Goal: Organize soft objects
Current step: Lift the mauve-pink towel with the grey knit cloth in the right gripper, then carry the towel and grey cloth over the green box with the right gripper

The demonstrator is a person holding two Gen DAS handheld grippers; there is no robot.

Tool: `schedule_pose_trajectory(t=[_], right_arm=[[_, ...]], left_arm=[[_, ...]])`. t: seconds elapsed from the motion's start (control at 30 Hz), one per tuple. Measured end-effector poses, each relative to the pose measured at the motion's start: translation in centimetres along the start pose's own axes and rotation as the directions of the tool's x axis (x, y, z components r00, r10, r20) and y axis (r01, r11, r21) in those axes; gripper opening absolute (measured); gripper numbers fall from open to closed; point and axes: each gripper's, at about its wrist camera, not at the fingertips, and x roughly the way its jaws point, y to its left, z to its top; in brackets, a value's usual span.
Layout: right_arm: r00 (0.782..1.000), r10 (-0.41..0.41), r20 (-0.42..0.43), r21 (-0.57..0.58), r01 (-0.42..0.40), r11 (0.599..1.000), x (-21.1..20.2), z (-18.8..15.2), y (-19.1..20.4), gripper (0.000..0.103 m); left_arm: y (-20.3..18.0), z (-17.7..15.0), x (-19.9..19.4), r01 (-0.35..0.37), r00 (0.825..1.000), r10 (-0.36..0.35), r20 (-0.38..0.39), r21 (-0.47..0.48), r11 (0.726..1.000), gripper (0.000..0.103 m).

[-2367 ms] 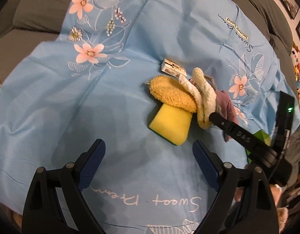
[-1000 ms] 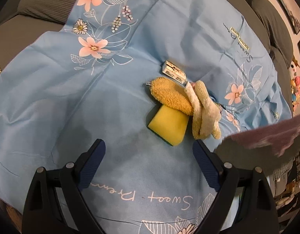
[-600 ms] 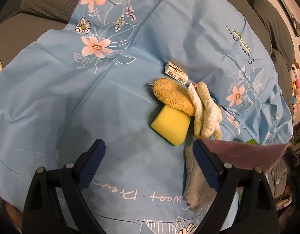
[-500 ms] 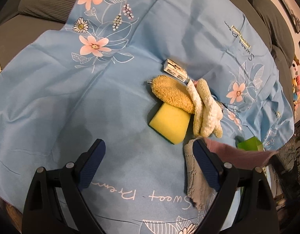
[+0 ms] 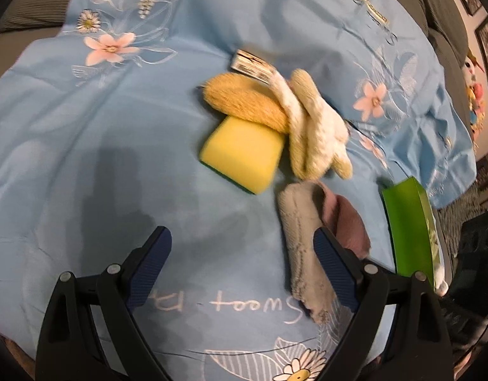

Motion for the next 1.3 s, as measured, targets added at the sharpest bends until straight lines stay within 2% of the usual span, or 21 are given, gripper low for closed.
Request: schedule_pose_trajectory(t=[0.03, 0.1, 0.2, 0.33, 0.43, 0.5, 0.57, 0.67, 0.7, 0.73, 0.77, 0.83, 0.87, 0.93, 1.0, 1.03, 1.13, 1.3], right_arm=[[1.0, 0.003, 0.018, 0.003, -0.003, 1.0, -0.6, 0.1, -0.1, 0.056], [0.997, 0.021, 0.075, 0.011, -0.022, 1.0, -2.1, 0.5, -0.5, 0.077], [0.993, 0.012, 0.116, 0.003, -0.013, 1.0, -3.3, 0.9, -0.9, 0.078], [0.992, -0.063, 0.106, 0.032, 0.06, 0.998, -1.8, 2.0, -2.2, 0.078], [0.991, -0.119, 0.063, 0.047, 0.116, 0.992, 0.2, 2.7, -3.0, 0.078], [0.992, -0.121, 0.029, 0.046, 0.119, 0.992, 1.8, 3.1, -3.5, 0.078], [0.994, -0.11, 0.029, 0.042, 0.108, 0.993, 2.9, 3.5, -3.8, 0.078], [0.996, -0.078, 0.032, 0.062, 0.076, 0.995, 3.4, 3.7, -4.2, 0.078], [0.998, -0.06, 0.029, 0.05, 0.058, 0.997, 3.5, 3.6, -4.0, 0.074], [0.999, -0.037, 0.015, 0.035, 0.036, 0.999, 3.7, 3.5, -3.7, 0.064], [1.0, -0.013, -0.006, 0.025, 0.013, 1.0, 3.9, 3.2, -3.4, 0.06], [1.0, -0.003, -0.017, 0.007, 0.003, 1.0, 4.2, 2.8, -3.1, 0.054], [1.0, -0.013, -0.012, 0.003, 0.013, 1.0, 4.2, 2.6, -3.0, 0.051], [1.0, 0.004, -0.005, 0.015, -0.004, 1.0, 4.0, 2.5, -3.1, 0.034], [0.995, 0.1, -0.011, 0.038, -0.1, 0.994, 3.7, 2.6, -3.1, 0.024], [0.994, 0.113, -0.007, 0.033, -0.113, 0.993, 3.4, 2.7, -2.8, 0.024], [0.995, 0.089, 0.052, -0.024, -0.088, 0.996, 1.7, 2.8, -1.6, 0.024], [0.976, 0.143, 0.163, -0.017, -0.142, 0.99, -2.2, 3.4, -1.9, 0.024]], left_arm=[[-0.3, -0.1, 0.2, 0.01, 1.0, -0.01, -0.007, 0.009, 1.0, 0.09], [-0.9, -0.4, 0.5, 0.024, 1.0, -0.023, -0.014, 0.027, 0.999, 0.09], [-2.0, -0.9, 1.2, 0.075, 0.997, -0.072, -0.041, 0.064, 0.995, 0.091], [-3.6, -1.8, 2.4, 0.094, 0.993, -0.085, -0.079, 0.125, 0.988, 0.092], [-4.4, -2.5, 3.6, 0.093, 0.991, -0.077, -0.111, 0.15, 0.984, 0.092], [-4.6, -2.8, 4.3, 0.097, 0.988, -0.078, -0.131, 0.151, 0.984, 0.092], [-5.1, -2.9, 4.5, 0.09, 0.992, -0.073, -0.106, 0.165, 0.982, 0.09], [-5.6, -3.0, 5.0, 0.168, 0.982, -0.148, -0.12, 0.177, 0.97, 0.081], [-5.8, -3.0, 5.1, 0.171, 0.982, -0.153, -0.11, 0.179, 0.969, 0.072], [-6.0, -3.1, 5.3, 0.157, 0.985, -0.141, -0.096, 0.191, 0.969, 0.061], [-6.4, -3.2, 5.5, 0.14, 0.989, -0.125, -0.082, 0.214, 0.967, 0.056], [-7.1, -3.4, 5.8, 0.11, 0.993, -0.098, -0.062, 0.249, 0.962, 0.038], [-7.2, -3.3, 6.0, 0.107, 0.994, -0.095, -0.057, 0.253, 0.962, 0.035], [-7.3, -3.1, 6.2, 0.115, 0.993, -0.105, -0.052, 0.24, 0.964, 0.023], [-7.3, -2.8, 6.1, 0.134, 0.991, -0.125, -0.053, 0.228, 0.964, 0.016], [-7.4, -2.7, 6.0, 0.141, 0.99, -0.131, -0.057, 0.232, 0.962, 0.013], [-8.2, -2.3, 5.2, 0.139, 0.99, -0.134, -0.035, 0.249, 0.958, 0.009], [-11.1, -1.9, 2.8, 0.108, 0.99, -0.132, 0.054, 0.325, 0.94, 0.008]])
